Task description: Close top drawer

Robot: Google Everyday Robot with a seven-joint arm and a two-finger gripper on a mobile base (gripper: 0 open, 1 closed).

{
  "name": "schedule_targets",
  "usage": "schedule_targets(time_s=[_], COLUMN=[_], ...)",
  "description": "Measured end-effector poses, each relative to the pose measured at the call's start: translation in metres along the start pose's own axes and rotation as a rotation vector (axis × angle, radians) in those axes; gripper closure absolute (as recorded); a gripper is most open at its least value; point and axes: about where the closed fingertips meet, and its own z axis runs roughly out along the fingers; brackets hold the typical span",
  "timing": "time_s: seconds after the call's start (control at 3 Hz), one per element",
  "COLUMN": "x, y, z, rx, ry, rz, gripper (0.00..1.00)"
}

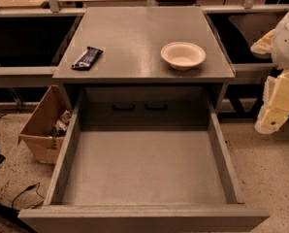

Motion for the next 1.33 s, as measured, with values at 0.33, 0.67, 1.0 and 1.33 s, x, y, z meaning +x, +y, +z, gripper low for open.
schedule_targets(time_s=[0.33, 0.67, 1.0, 1.33], x=[0.000, 0.003, 0.020, 0.057], y=[0.000, 0.013, 0.044, 0.084], z=[0.000, -0.011, -0.018, 0.001], rx=[0.000, 0.058, 0.141, 0.190], ry=[0.000, 0.001, 0.016, 0.097], rz=[0.000, 0.008, 0.077, 0.156], gripper=[0.00, 0.00, 0.16, 0.39])
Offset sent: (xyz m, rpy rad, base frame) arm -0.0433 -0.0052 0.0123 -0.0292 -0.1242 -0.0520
